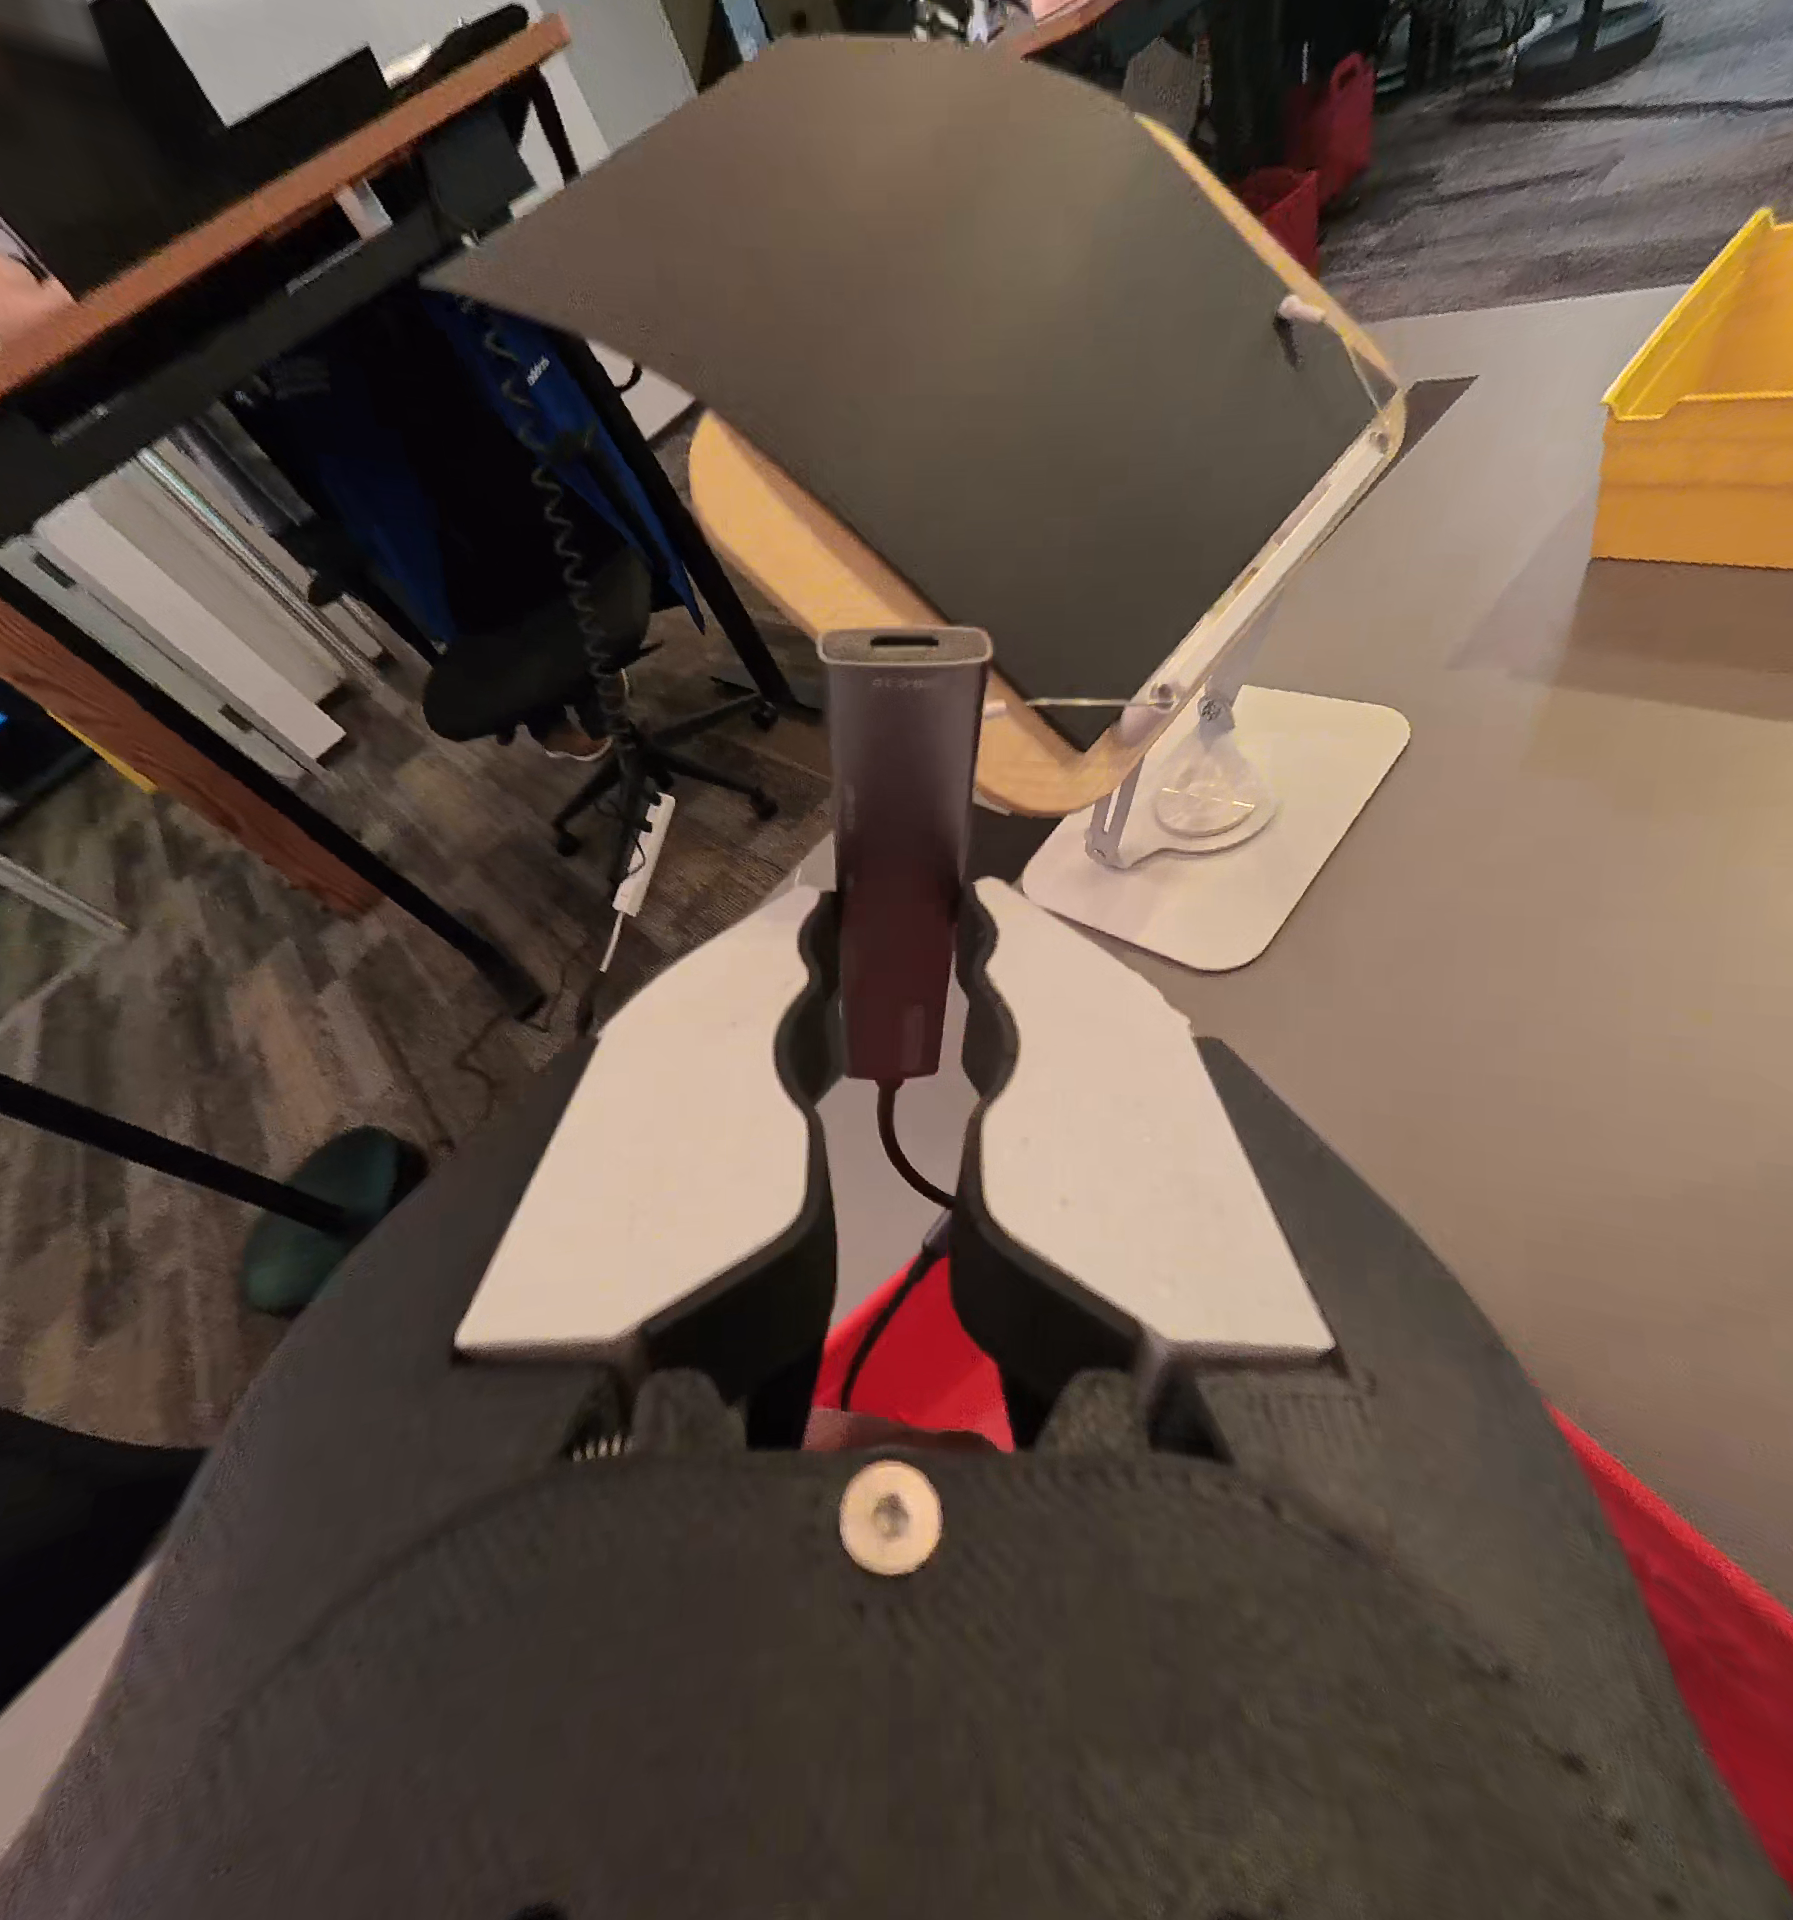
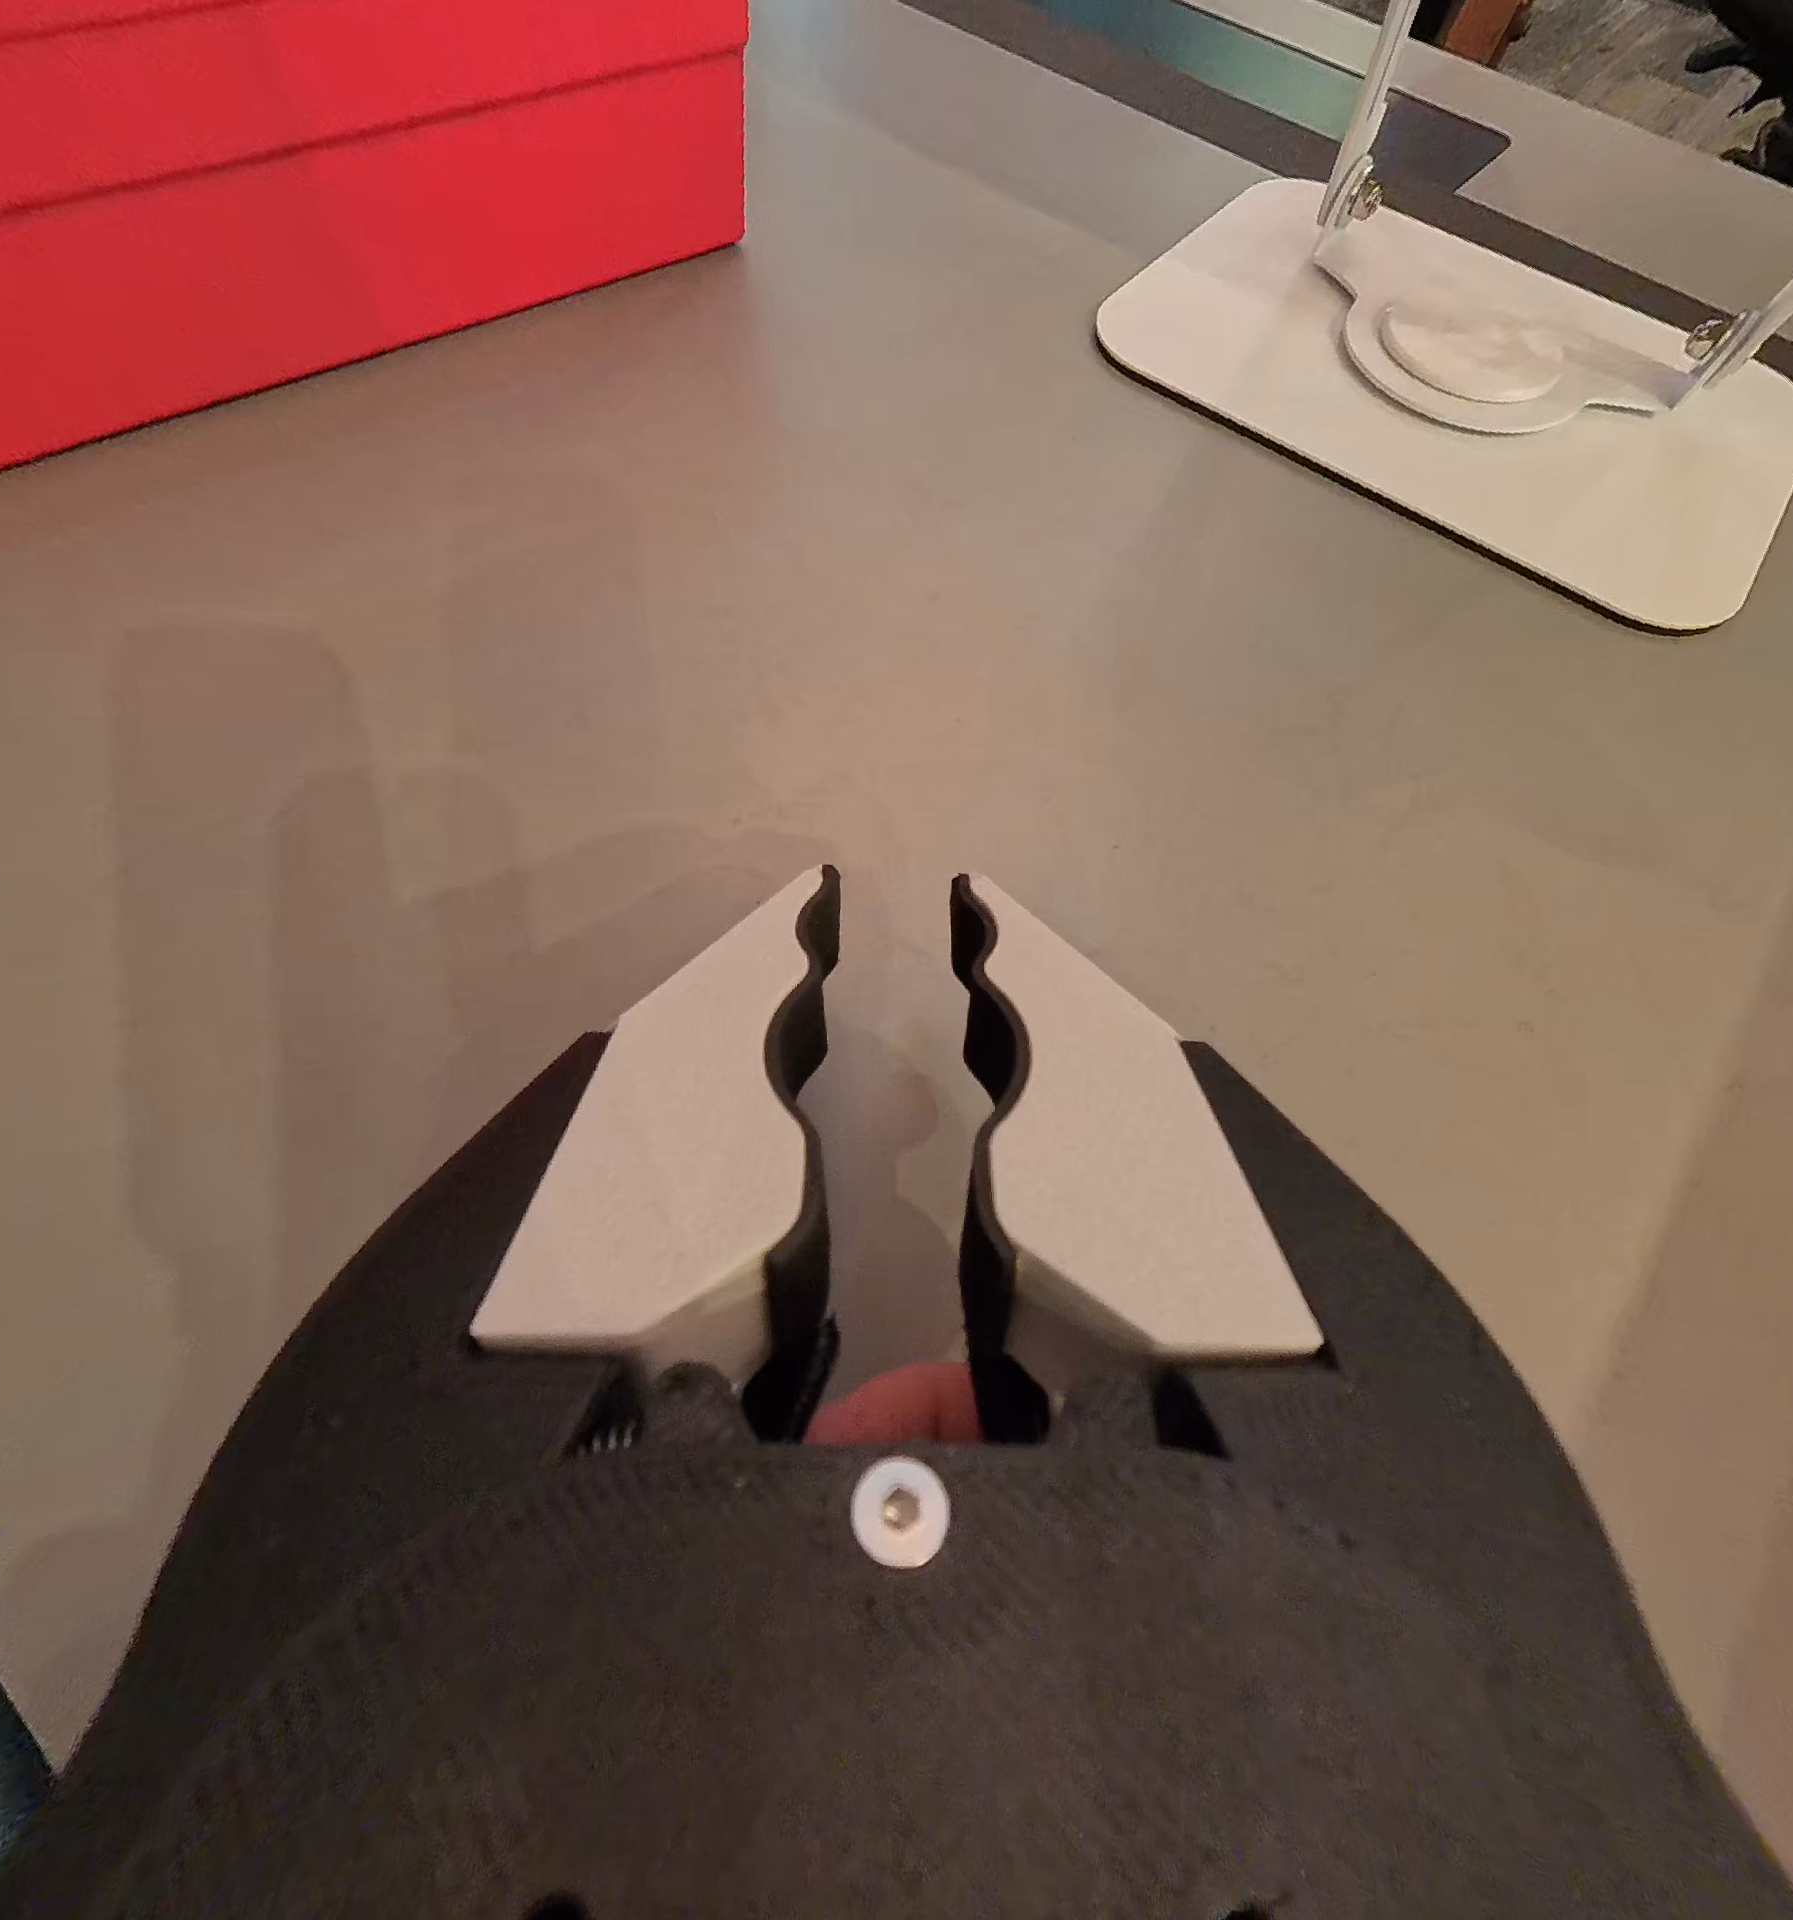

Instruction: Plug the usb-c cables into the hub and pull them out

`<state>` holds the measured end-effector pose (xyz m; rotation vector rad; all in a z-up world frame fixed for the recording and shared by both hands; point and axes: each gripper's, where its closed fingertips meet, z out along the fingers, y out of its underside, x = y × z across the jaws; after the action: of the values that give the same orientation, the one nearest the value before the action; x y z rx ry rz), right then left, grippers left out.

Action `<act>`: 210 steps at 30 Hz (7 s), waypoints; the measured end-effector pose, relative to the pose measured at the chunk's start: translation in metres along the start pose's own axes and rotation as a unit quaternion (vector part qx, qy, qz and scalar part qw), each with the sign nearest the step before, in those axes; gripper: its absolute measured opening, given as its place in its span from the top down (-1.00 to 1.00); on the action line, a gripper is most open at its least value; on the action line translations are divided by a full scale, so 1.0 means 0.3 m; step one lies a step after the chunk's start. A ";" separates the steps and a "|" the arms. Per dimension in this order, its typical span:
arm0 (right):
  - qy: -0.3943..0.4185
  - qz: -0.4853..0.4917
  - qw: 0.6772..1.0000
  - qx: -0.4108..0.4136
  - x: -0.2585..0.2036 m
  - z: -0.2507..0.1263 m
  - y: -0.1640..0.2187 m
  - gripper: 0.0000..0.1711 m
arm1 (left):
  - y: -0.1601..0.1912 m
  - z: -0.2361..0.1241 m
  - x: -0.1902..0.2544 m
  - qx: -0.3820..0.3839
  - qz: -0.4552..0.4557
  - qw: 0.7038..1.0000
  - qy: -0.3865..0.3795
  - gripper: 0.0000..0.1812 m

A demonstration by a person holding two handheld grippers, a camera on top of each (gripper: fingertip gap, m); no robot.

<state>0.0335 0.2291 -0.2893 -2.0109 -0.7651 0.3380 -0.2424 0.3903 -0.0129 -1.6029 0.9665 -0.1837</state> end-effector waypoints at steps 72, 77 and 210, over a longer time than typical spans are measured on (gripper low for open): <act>-0.102 -0.056 0.993 -0.019 -0.046 -0.053 0.062 0.75 | 0.862 -0.350 0.299 -0.492 0.088 0.866 0.000 0.60; -0.102 -0.058 0.993 -0.018 -0.047 -0.053 0.062 0.76 | 0.919 -0.329 0.296 -0.506 0.099 0.856 -0.016 0.60; -0.124 -0.153 0.969 -0.147 -0.072 -0.024 0.126 0.67 | 0.525 0.142 1.154 -0.282 0.094 0.945 0.133 0.62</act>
<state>0.0350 0.1963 -0.3187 -2.1026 -1.3313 0.3117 -0.0698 0.1983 -0.2954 -2.0223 1.4696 0.0183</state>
